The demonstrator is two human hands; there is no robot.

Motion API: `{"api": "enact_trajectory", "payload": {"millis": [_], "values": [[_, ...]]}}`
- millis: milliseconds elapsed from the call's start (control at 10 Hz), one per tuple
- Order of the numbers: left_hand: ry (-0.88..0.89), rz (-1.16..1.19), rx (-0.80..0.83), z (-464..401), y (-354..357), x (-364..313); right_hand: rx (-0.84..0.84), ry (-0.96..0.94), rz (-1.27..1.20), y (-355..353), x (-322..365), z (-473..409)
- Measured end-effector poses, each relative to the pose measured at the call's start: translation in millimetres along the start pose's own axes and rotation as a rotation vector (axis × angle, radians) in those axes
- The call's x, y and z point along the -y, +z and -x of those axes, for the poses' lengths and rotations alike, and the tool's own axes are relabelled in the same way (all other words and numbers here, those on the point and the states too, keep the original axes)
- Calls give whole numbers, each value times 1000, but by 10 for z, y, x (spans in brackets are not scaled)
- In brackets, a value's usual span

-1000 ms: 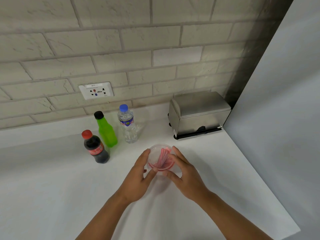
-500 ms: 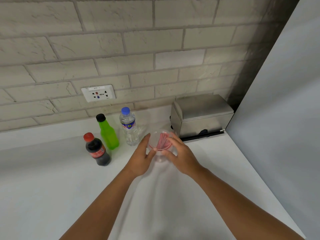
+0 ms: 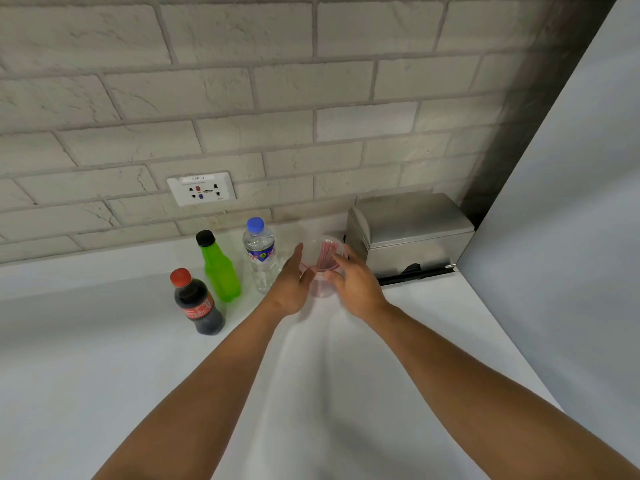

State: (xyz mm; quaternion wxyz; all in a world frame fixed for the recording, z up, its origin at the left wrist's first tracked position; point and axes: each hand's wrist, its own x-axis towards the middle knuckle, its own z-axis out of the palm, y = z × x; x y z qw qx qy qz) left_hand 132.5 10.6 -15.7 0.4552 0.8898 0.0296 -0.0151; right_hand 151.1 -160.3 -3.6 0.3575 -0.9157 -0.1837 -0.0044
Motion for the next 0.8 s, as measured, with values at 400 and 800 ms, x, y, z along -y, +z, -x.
{"api": "enact_trajectory", "payload": {"millis": [400, 800], "values": [[-73, 106, 21, -258, -25, -38, 72, 51, 31, -51, 52, -267], [-6, 38, 5, -173, -47, -85, 42, 49, 8, -196, 164, -179]]}}
